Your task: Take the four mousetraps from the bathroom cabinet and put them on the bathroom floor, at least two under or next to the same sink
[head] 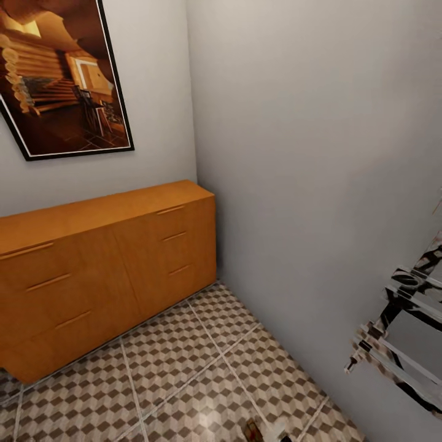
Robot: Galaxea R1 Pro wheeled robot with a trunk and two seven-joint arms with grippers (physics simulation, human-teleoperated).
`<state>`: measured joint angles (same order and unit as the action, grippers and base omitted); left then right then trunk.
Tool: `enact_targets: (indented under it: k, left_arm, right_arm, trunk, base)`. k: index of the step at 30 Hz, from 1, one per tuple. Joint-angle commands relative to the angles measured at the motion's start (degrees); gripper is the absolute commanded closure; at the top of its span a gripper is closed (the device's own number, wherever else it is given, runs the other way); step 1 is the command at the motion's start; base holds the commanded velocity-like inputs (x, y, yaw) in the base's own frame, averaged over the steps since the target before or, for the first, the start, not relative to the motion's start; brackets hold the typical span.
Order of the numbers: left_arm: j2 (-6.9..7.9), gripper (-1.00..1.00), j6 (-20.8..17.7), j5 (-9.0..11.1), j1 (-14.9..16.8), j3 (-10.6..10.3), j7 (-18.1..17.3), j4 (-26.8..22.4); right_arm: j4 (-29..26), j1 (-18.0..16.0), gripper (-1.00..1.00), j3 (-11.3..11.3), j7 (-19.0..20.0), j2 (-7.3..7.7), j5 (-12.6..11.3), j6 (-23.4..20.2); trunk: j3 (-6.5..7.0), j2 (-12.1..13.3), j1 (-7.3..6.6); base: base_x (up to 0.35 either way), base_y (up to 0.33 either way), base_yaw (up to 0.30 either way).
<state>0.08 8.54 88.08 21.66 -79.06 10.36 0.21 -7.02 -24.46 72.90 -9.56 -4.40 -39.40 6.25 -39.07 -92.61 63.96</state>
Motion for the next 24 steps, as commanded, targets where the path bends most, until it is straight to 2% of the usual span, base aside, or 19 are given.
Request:
enact_targets:
  k: [1,5,8,14,24]
  left_arm:
    - [0.01,1.0,0.1,0.2,-0.1,-0.5,-1.1,0.0]
    - [0.11,1.0,0.1,0.3,-0.3,-0.4,-3.5,0.0]
    - [0.16,1.0,0.1,0.3,-0.5,-0.4,-4.0,0.0]
    - [0.18,1.0,0.1,0.3,-0.6,-0.4,-4.2,0.1]
    - [0.18,1.0,0.1,0.4,-1.2,-0.2,-4.2,0.0]
  right_arm:
    - [0.2,1.1,1.0,0.5,-0.1,0.29,-0.7,1.1]
    - [0.6,4.4,1.0,0.5,-0.1,1.05,-0.5,2.6]
    - [1.3,5.3,1.0,0.5,-0.1,1.25,-0.6,2.8]
    - [4.5,5.7,1.0,0.5,-0.1,1.85,-0.8,3.0]
    - [5.2,5.7,1.0,0.4,-0.1,2.65,-0.9,3.1]
  trunk:
    - [-0.05,0.0,-0.01]
    - [-0.05,0.0,-0.01]
    - [-0.05,0.0,-0.01]
    - [-0.03,0.0,-0.01]
    - [-0.03,0.0,-0.01]
  base:
    - [-0.004,0.0,0.0]
    - [-0.048,0.0,0.0]
    - [-0.236,0.0,0.0]
    - [-0.312,0.0,0.0]
    - [-0.33,0.0,0.0]
